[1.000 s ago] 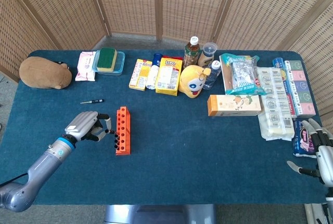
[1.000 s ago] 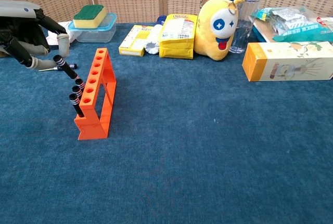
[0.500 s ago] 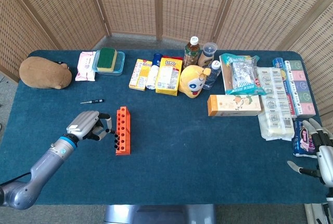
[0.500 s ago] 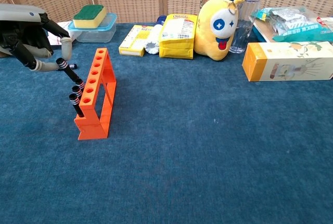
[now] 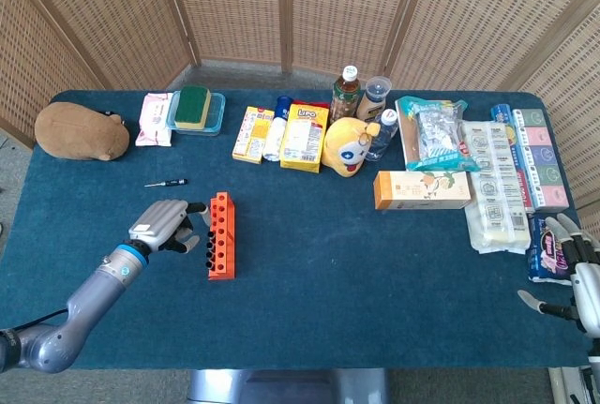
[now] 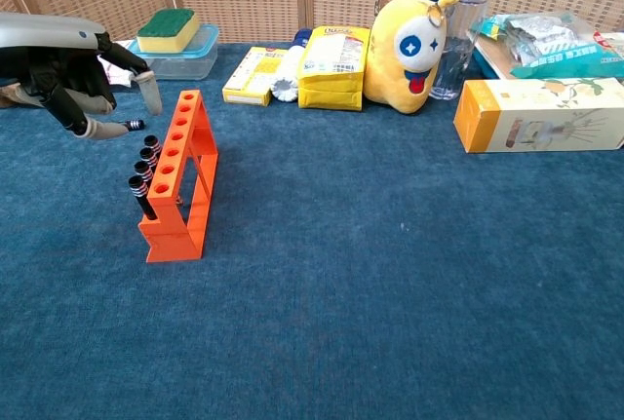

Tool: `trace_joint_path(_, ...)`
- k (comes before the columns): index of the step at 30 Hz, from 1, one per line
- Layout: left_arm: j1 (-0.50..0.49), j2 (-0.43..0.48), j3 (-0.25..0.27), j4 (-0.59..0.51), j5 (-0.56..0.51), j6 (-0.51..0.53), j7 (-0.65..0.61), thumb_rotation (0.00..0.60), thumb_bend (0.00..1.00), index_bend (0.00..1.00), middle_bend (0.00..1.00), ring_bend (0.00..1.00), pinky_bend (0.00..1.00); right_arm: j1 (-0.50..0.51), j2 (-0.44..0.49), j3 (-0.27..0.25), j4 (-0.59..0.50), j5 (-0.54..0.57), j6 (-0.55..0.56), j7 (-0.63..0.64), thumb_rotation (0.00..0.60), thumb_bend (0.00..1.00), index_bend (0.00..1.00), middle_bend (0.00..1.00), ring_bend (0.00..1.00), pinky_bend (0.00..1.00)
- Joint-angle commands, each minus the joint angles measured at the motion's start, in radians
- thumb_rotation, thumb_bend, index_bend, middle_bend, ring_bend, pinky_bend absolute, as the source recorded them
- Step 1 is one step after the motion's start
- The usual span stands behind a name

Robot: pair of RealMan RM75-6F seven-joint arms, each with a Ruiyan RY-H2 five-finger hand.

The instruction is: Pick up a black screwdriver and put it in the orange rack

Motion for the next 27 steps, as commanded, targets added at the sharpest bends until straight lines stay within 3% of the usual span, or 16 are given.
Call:
trace_joint_path(1,-0.003,-0.006,-0.001,-0.002,-0.003,0.011,0.005,0.600,0.39,0.37,1.00,0.98,1.00,0.000,0.001,0.000,0.001,0.000,0.001,0.001,0.600,0.00,0.00,0.03,0.09,0.02)
trace_joint_path(9,0.015,-0.002,-0.006,-0.012,0.033,0.045,-0.016,0.600,0.38,0.28,0.99,0.97,1.00,0.000,0.002,0.001,0.002,0.000,0.001,0.006,0.600,0.00,0.00,0.03,0.09,0.02)
trace_joint_path(10,0.020,-0.001,-0.006,-0.014,0.042,0.052,-0.020,0.600,0.36,0.25,0.95,0.93,1.00,0.000,0.002,0.001,0.002,0.000,0.001,0.006,0.600,0.00,0.00,0.03,0.09,0.02)
trace_joint_path(12,0.035,0.007,-0.006,-0.019,0.070,0.076,-0.030,0.600,0.32,0.15,0.77,0.79,0.96,-0.001,0.002,0.001,0.002,0.000,0.001,0.006,0.600,0.00,0.00,0.03,0.09,0.02)
trace_joint_path(14,0.058,0.020,0.000,-0.024,0.107,0.113,-0.031,0.600,0.25,0.03,0.44,0.49,0.78,-0.001,0.002,0.001,0.003,0.000,0.001,0.006,0.600,0.00,0.00,0.03,0.09,0.02)
trace_joint_path(15,0.074,0.030,0.010,-0.027,0.130,0.136,-0.024,0.600,0.22,0.01,0.32,0.37,0.69,-0.001,0.002,0.001,0.003,0.000,0.001,0.006,0.600,0.00,0.00,0.03,0.09,0.02)
trace_joint_path(16,0.083,0.038,0.018,-0.031,0.142,0.148,-0.019,0.600,0.19,0.00,0.16,0.20,0.56,-0.001,0.002,0.001,0.002,0.000,0.002,0.005,0.600,0.00,0.00,0.03,0.09,0.02)
trace_joint_path(17,0.098,0.055,0.032,-0.037,0.157,0.163,-0.006,0.600,0.17,0.00,0.08,0.11,0.49,-0.001,0.002,0.001,0.002,0.000,0.002,0.004,0.600,0.00,0.00,0.03,0.09,0.02)
trace_joint_path(20,0.143,0.106,0.076,-0.053,0.185,0.211,0.038,0.600,0.12,0.00,0.00,0.00,0.33,0.000,0.001,0.000,-0.001,-0.004,0.002,-0.001,0.600,0.00,0.00,0.03,0.09,0.02)
trace_joint_path(24,0.224,0.145,0.129,-0.054,0.242,0.322,0.086,0.600,0.10,0.00,0.00,0.00,0.20,0.000,-0.002,-0.001,-0.006,-0.008,0.004,-0.008,0.600,0.00,0.00,0.03,0.09,0.02)
trace_joint_path(27,0.334,0.143,0.169,-0.017,0.318,0.486,0.089,0.600,0.10,0.00,0.00,0.00,0.16,0.002,-0.007,-0.001,-0.008,-0.011,0.004,-0.016,0.600,0.00,0.00,0.03,0.09,0.02)
